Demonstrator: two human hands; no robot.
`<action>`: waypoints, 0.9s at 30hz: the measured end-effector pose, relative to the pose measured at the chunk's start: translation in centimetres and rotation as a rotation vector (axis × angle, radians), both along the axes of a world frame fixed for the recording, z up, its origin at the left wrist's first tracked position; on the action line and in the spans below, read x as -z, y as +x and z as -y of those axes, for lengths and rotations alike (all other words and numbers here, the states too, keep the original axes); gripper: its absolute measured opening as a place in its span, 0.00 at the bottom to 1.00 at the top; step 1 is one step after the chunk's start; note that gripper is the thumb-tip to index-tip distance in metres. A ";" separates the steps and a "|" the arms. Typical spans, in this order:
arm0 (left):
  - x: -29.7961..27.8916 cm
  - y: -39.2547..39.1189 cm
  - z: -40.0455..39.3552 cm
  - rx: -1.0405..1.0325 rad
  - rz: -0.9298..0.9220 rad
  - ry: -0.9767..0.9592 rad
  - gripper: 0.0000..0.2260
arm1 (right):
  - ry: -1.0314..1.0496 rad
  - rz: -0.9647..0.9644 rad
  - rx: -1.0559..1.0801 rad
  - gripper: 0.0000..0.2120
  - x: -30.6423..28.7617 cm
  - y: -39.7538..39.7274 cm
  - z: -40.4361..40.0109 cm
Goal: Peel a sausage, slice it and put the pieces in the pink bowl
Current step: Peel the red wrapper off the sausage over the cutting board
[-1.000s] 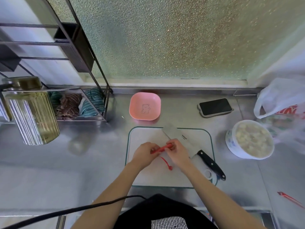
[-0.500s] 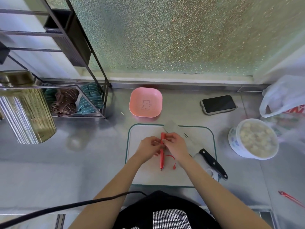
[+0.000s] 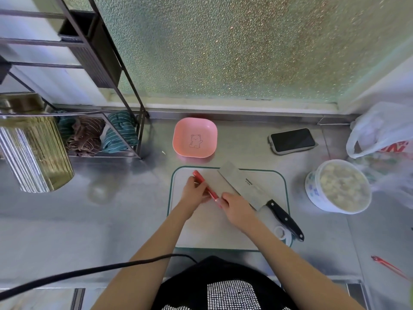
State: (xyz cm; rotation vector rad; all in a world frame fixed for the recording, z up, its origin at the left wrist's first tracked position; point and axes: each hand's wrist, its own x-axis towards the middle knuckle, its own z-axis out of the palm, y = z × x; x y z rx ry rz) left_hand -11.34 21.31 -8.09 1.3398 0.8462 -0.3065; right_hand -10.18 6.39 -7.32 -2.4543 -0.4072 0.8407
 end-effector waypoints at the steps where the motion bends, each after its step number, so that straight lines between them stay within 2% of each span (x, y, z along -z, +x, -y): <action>1: -0.2 0.2 -0.2 -0.070 -0.004 -0.043 0.04 | -0.008 0.010 -0.031 0.13 0.1 -0.1 0.1; 5: -0.4 0.3 -0.9 -0.121 0.001 -0.101 0.01 | -0.038 0.054 -0.012 0.12 0.2 -0.8 0.6; 11: -0.5 0.4 -0.1 -0.343 -0.039 -0.205 0.06 | -0.100 0.128 -0.072 0.11 -0.4 -1.2 0.7; 15: -0.8 0.1 0.1 -0.348 -0.035 -0.217 0.06 | -0.102 0.135 -0.112 0.11 -0.5 -1.6 1.3; 17: -1.2 -0.1 -0.5 -0.253 0.024 -0.162 0.05 | -0.068 0.136 -0.112 0.09 -0.7 -1.4 1.5; 19: -1.8 -0.3 -1.2 -0.122 0.077 -0.121 0.04 | 0.000 0.189 -0.032 0.09 -1.2 -0.7 1.1; 21: -2.6 -0.5 -1.5 -0.021 0.098 -0.113 0.04 | 0.153 0.236 0.134 0.10 -2.0 0.2 0.0; 24: -3.7 -1.2 -0.9 0.083 0.131 -0.154 0.04 | 0.427 0.163 0.390 0.07 -4.3 1.6 -2.4; 27: -4.6 -1.3 -0.4 0.137 0.176 -0.205 0.03 | 0.554 0.098 0.484 0.06 -5.5 2.4 -4.0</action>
